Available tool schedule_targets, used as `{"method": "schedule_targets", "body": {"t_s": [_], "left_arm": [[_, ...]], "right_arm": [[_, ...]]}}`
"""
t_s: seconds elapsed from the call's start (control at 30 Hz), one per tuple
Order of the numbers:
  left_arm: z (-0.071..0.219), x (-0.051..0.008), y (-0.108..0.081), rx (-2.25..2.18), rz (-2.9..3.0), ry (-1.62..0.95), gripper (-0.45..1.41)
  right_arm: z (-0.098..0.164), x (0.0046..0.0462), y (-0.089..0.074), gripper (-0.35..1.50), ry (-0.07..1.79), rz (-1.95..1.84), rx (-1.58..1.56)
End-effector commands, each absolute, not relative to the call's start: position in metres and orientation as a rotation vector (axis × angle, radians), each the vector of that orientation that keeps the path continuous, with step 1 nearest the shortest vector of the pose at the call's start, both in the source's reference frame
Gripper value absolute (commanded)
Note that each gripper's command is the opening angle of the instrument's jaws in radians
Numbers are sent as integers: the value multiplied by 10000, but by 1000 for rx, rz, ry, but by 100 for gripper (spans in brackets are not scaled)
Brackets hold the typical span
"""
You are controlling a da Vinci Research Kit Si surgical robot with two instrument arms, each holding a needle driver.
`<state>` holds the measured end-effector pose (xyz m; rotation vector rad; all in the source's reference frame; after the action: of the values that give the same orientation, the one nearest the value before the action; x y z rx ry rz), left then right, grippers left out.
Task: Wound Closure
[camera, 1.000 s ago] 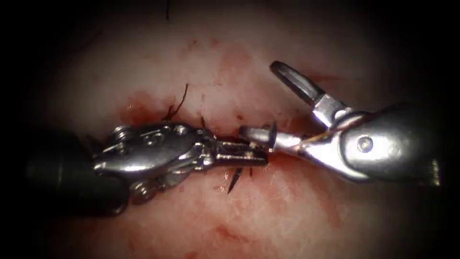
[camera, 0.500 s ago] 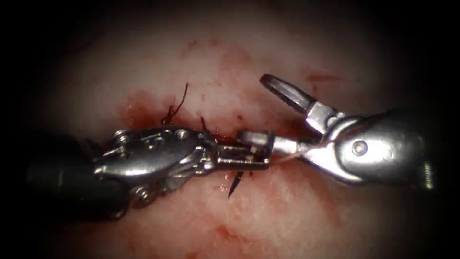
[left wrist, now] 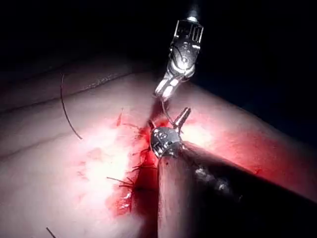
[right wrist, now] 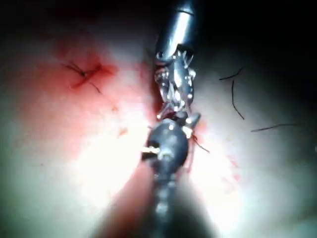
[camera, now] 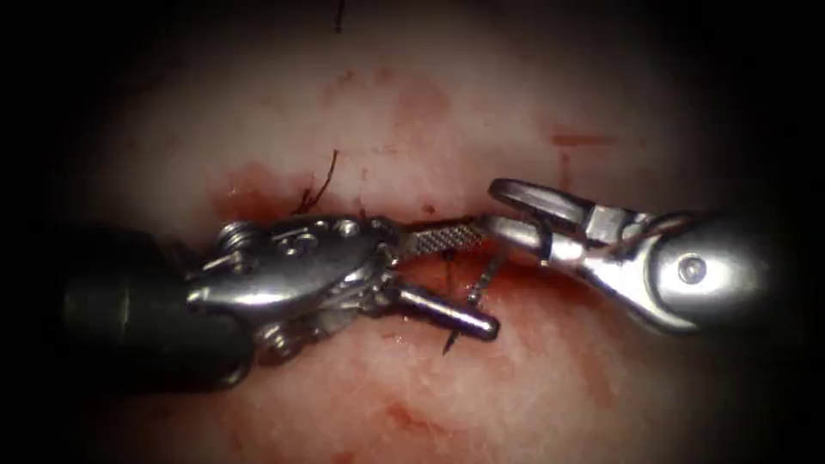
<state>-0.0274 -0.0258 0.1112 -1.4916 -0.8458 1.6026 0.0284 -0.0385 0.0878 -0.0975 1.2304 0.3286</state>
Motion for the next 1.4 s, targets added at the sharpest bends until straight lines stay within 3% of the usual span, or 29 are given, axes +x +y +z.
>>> {"method": "schedule_targets", "body": {"t_s": [0.03, 0.2, 0.47, 1.4], "left_arm": [[1116, -282, -261, -1494, 1619, -835, 120], [1113, -291, -273, -1467, 1747, -803, 120], [1135, -309, -297, -1412, 1934, -750, 99], [1218, -335, -345, -1334, 2050, -849, 89]], "right_arm": [[884, 278, -381, -35, 1228, 320, -108], [889, 238, -368, -35, 1224, 305, -127], [900, 211, -346, -35, 1224, 244, -188], [934, 259, -330, -35, 1331, 89, -213]]}}
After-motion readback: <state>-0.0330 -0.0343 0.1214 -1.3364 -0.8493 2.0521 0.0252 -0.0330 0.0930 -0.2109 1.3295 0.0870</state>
